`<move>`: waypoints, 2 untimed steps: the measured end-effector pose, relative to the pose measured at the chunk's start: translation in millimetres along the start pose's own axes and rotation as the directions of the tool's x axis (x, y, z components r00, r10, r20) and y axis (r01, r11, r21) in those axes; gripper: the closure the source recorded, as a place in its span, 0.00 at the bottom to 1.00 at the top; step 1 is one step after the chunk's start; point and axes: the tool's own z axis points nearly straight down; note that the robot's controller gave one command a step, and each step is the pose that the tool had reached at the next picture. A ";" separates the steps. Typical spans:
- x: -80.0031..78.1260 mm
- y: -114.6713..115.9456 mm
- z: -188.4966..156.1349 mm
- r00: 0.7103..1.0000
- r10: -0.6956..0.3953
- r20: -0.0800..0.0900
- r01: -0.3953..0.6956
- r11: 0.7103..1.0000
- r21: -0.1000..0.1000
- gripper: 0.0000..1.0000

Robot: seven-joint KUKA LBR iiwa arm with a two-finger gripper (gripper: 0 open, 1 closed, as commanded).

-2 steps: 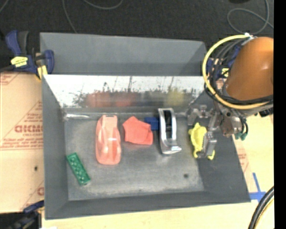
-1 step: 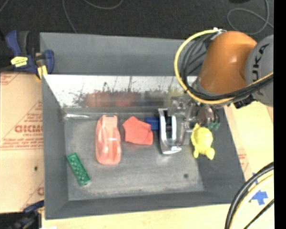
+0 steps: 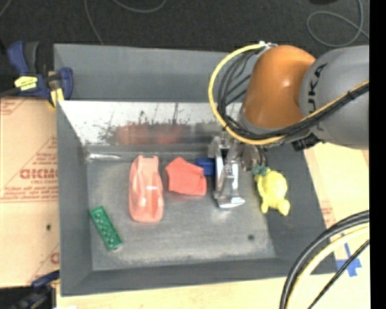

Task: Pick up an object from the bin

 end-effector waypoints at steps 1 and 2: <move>-17.8 -0.1 8.7 1.000 -0.011 0.007 0.011 1.000 0.004 0.00; -25.1 5.4 58.6 1.000 0.021 0.013 -0.021 1.000 0.001 0.00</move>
Offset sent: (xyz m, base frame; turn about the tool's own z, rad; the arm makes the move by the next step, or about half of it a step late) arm 0.0238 0.0094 -0.1049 0.0677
